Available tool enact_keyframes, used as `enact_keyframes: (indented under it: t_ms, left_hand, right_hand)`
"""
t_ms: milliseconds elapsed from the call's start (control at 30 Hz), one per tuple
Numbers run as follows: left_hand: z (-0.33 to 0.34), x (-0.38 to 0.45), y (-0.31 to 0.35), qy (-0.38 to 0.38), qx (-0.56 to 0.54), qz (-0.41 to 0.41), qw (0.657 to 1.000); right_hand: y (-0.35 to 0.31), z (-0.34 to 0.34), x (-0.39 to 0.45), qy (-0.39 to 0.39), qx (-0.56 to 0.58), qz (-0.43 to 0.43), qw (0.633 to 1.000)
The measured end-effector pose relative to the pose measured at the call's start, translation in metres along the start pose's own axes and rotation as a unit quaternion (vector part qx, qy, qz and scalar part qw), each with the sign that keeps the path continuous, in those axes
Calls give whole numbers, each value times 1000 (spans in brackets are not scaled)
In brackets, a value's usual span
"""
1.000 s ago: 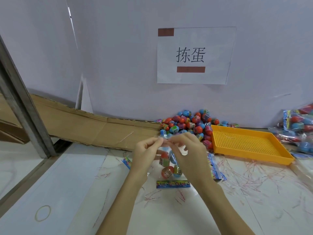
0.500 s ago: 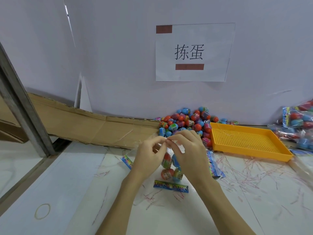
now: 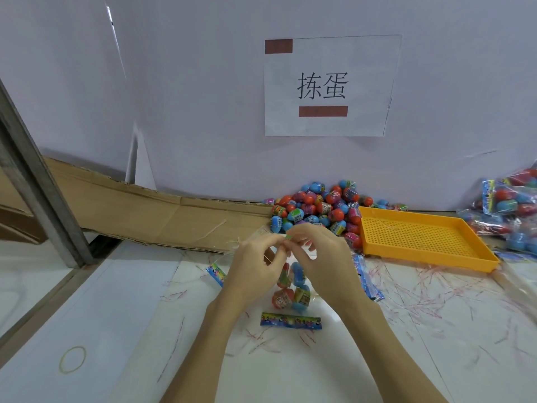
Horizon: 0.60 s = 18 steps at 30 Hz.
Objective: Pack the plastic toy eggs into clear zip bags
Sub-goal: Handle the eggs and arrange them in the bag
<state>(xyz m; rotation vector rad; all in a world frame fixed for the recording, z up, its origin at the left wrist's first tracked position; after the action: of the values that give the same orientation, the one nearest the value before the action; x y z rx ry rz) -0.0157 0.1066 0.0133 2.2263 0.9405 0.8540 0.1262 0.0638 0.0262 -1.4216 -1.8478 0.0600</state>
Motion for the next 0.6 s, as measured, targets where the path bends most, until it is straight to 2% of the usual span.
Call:
enact_keyframes:
  t_ms: [200,367,533,600]
  left_hand:
    - [0,0,0,4,-1,-3,1000]
    - [-1,0,0,8,-2,-1,1000]
    - [-25,-4,-13,100,-62,-53,992]
    - [-29,-5,-15,109,-96,-64,987]
  right_hand:
    - [-3,-1,0,32,-34,-24,999]
    - [-4,-2,0,45,-17,6,999]
    - [21,-32,-1,113,42,81,989]
    - [28,-40,-2,119,48,87,988]
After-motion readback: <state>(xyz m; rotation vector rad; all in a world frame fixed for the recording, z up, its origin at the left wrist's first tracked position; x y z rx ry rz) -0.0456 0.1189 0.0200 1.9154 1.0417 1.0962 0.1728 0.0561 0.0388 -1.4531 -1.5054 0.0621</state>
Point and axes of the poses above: each hand's wrist, its own x-axis towards the middle knuckle, its own z-axis out of the palm, y = z × x, the point moved 4 cm from there along x, towards the middle knuckle, and after that the axes turned 12 degrees about -y, right-handed, at the moved point
